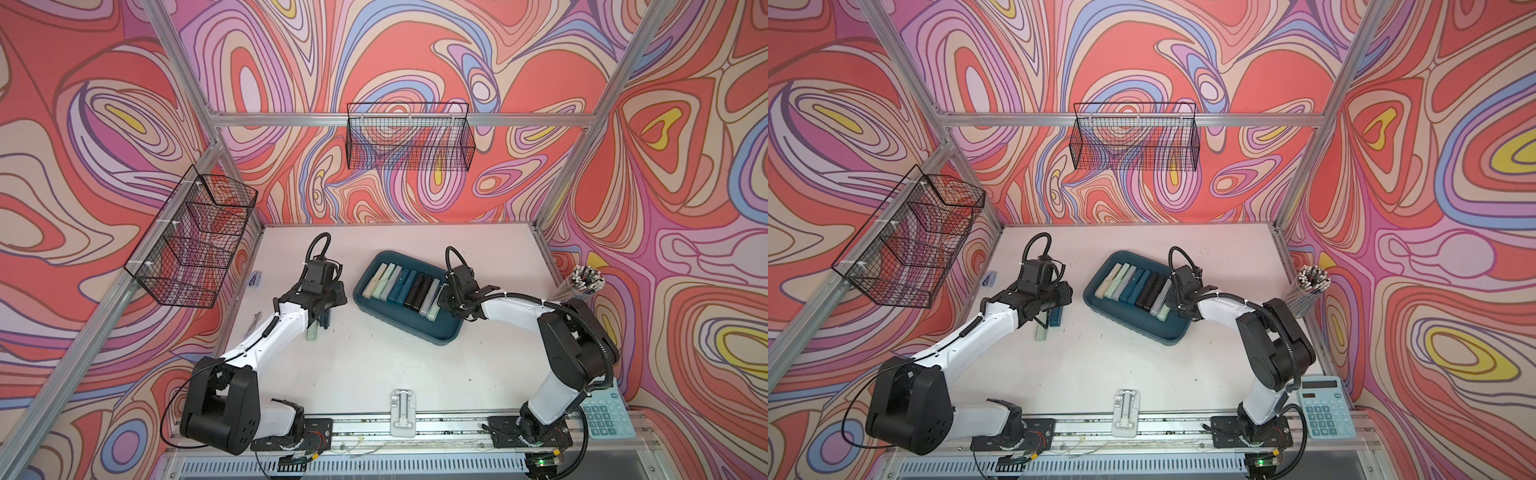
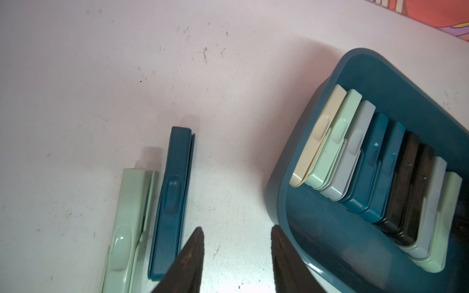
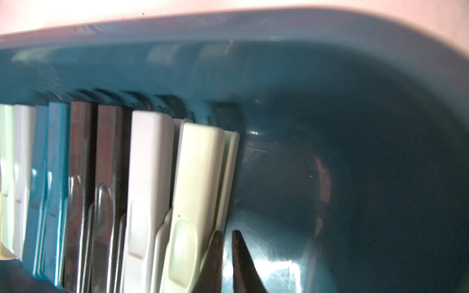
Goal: Put the pruning pliers into the storage box
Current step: Adjust the pruning pliers in the storage box, then pick up the pruning pliers from the center of the board.
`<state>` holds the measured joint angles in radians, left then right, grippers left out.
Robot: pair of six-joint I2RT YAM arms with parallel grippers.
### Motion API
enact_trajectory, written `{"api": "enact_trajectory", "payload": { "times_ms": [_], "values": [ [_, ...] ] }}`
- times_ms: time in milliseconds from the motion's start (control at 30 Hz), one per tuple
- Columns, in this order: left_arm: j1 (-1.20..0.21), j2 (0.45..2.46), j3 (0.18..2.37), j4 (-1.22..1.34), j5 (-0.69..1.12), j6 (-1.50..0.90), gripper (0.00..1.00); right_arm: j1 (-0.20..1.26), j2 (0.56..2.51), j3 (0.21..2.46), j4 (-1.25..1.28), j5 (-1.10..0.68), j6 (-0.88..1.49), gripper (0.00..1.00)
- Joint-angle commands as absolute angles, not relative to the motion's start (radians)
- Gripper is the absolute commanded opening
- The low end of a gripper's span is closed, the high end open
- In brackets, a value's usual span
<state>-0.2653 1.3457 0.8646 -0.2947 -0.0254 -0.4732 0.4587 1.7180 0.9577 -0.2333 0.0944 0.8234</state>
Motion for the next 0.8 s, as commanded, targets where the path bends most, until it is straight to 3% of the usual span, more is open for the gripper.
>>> {"api": "enact_trajectory", "payload": {
  "times_ms": [0, 433, 633, 767],
  "values": [
    [-0.243, 1.355, 0.829, -0.284, -0.014, -0.502, 0.44, 0.462, 1.737, 0.968, -0.183, 0.055, 0.826, 0.15],
    [-0.234, 1.36, 0.804, -0.345, -0.058, -0.526, 0.44, 0.427, 1.579, 0.976, -0.274, 0.155, 0.723, 0.19],
    [-0.233, 1.322, 0.77, -0.374, -0.101, -0.511, 0.54, 0.404, 1.492, 0.943, -0.223, 0.154, 0.694, 0.31],
    [-0.229, 1.326, 0.752, -0.383, -0.107, -0.513, 0.55, 0.387, 1.468, 0.939, -0.204, 0.151, 0.679, 0.34]
  ]
}}
